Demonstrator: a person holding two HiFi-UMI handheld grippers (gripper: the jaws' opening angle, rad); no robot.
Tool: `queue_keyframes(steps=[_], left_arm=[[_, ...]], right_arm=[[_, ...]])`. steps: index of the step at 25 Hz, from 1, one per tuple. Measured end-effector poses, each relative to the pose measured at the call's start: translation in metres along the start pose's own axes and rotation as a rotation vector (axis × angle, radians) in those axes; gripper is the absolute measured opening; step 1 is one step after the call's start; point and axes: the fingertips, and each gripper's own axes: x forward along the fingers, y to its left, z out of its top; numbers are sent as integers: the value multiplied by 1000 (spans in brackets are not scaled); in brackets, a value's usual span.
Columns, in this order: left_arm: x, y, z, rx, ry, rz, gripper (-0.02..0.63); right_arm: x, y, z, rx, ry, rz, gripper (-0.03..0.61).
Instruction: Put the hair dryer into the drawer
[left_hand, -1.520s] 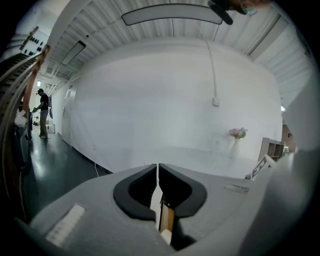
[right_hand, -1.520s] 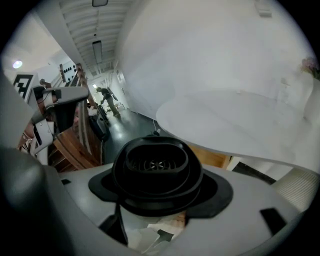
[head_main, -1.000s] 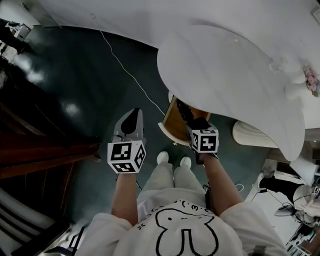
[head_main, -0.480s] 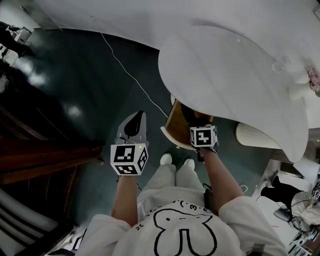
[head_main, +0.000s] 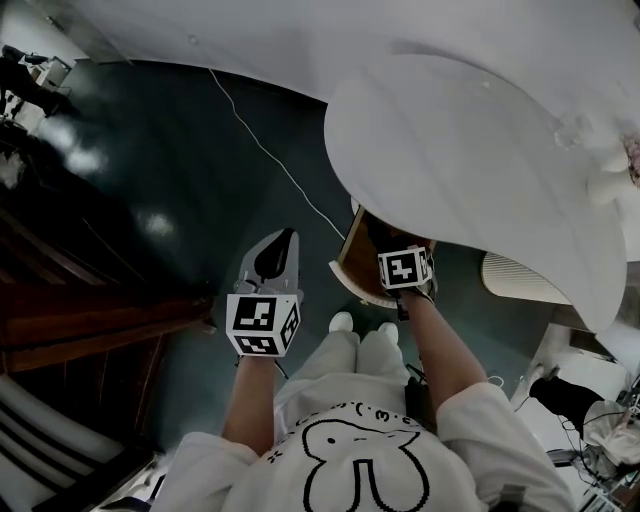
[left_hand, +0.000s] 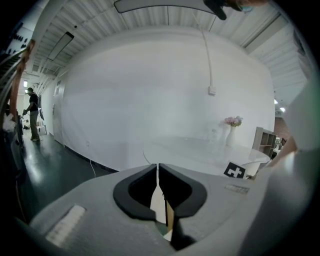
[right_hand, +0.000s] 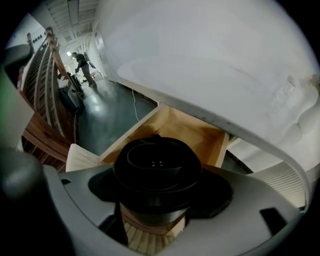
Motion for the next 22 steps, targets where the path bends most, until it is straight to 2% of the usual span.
queue_keyframes(steps=[4,13,17,20,22], left_arm=[[3,0,-2,8,13,-3,25],[8,-6,-14,29,37,-22,25],[7,-10,-23,39,53,-36,25],[8,-12,-26,49,62,-45,25],[8,-13,-27,53,66,-47,25]], right_arm=[[7,1,-6,-39,53,11,356],[30,-8,-45,-149,215,26,356],[36,-7,-62,-141,294,33,356],[41,-7,-72,-116,365,69,356],[43,-5,-78,-135,415,84,356]])
